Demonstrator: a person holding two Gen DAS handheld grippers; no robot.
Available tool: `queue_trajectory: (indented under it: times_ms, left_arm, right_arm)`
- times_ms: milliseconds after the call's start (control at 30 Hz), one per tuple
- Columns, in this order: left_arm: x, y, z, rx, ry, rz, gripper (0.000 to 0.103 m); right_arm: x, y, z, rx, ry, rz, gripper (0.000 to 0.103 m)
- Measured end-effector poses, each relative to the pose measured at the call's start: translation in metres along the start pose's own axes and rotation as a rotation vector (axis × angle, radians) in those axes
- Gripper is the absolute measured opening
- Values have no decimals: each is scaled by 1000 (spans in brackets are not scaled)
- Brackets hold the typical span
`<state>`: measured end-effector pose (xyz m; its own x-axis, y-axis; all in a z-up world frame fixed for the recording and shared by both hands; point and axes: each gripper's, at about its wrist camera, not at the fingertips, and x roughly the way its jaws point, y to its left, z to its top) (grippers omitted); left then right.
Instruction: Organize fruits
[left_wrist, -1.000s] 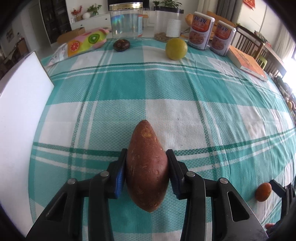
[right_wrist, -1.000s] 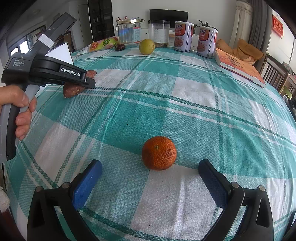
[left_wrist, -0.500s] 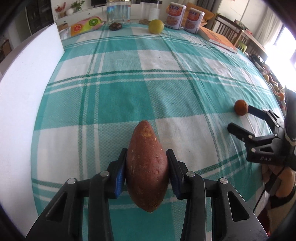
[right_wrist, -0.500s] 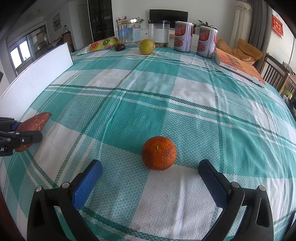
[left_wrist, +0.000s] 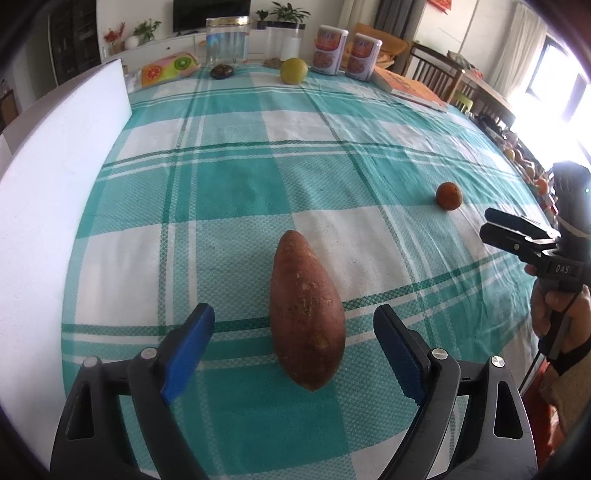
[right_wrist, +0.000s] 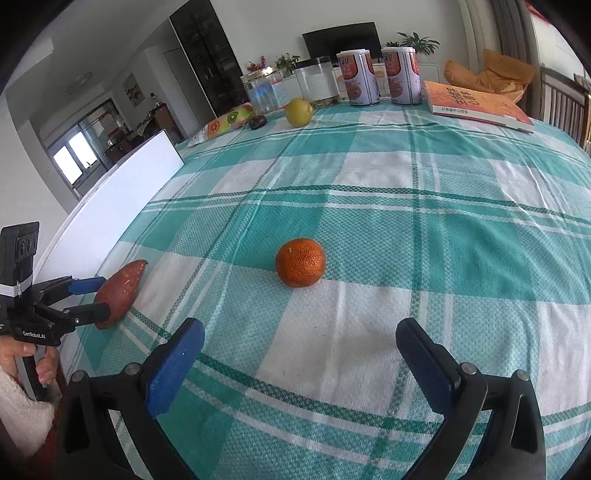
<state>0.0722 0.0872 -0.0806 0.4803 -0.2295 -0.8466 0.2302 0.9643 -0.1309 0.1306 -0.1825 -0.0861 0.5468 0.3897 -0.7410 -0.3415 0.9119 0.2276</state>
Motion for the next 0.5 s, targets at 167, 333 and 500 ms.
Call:
queue_trajectory:
  times_ms: [167,333,500]
  left_arm:
    - [11,-24,5,98,-5,113,89]
    - [15,-23,5,71,4,111,42]
    - [-1,-10,-2,-18,-10,56,41]
  right_arm:
    - [26,24,23,-82,63,-71,82]
    - [38,29,23,-95,100,-166,29]
    - [15,26,19,-25,65,-117,29]
